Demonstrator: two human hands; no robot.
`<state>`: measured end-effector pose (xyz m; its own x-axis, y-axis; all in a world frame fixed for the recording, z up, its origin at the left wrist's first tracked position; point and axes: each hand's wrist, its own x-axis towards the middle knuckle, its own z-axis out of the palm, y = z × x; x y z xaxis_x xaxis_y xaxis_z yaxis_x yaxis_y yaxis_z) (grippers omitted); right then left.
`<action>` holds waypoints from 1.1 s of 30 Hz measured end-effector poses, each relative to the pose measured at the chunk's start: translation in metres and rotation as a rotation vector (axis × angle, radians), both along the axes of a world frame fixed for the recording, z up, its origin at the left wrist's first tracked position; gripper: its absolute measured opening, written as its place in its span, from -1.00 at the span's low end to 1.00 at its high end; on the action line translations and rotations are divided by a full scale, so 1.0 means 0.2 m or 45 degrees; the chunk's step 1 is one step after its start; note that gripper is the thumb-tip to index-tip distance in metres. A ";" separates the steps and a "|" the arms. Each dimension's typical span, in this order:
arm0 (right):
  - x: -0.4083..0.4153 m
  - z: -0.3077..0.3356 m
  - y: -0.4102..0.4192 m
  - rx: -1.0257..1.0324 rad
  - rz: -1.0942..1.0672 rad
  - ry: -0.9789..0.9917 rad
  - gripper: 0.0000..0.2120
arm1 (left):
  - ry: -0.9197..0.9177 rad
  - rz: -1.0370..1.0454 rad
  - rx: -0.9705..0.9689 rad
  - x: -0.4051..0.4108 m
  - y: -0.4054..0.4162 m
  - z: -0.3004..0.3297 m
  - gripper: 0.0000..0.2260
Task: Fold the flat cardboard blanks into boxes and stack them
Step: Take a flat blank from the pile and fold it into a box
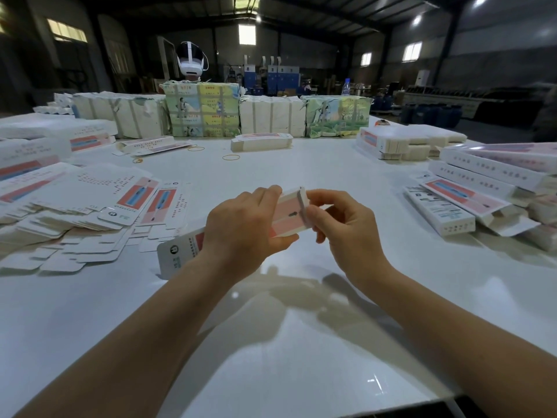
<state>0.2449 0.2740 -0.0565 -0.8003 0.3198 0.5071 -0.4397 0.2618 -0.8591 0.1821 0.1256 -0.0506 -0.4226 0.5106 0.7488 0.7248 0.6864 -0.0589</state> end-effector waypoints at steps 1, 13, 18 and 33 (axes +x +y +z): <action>0.00 0.00 0.01 -0.008 -0.001 -0.019 -0.82 | 0.001 -0.004 -0.003 0.00 0.00 0.00 -0.39; -0.02 0.00 0.03 0.020 0.017 -0.054 -0.69 | 0.078 0.041 -0.067 0.01 -0.01 0.01 -0.37; -0.01 0.00 0.04 0.275 -0.124 -0.045 -0.59 | 0.159 0.108 -0.140 0.01 0.00 0.01 -0.39; 0.02 -0.02 -0.01 0.682 -0.506 0.223 -0.78 | 0.111 0.229 -0.110 0.04 0.06 -0.01 -0.41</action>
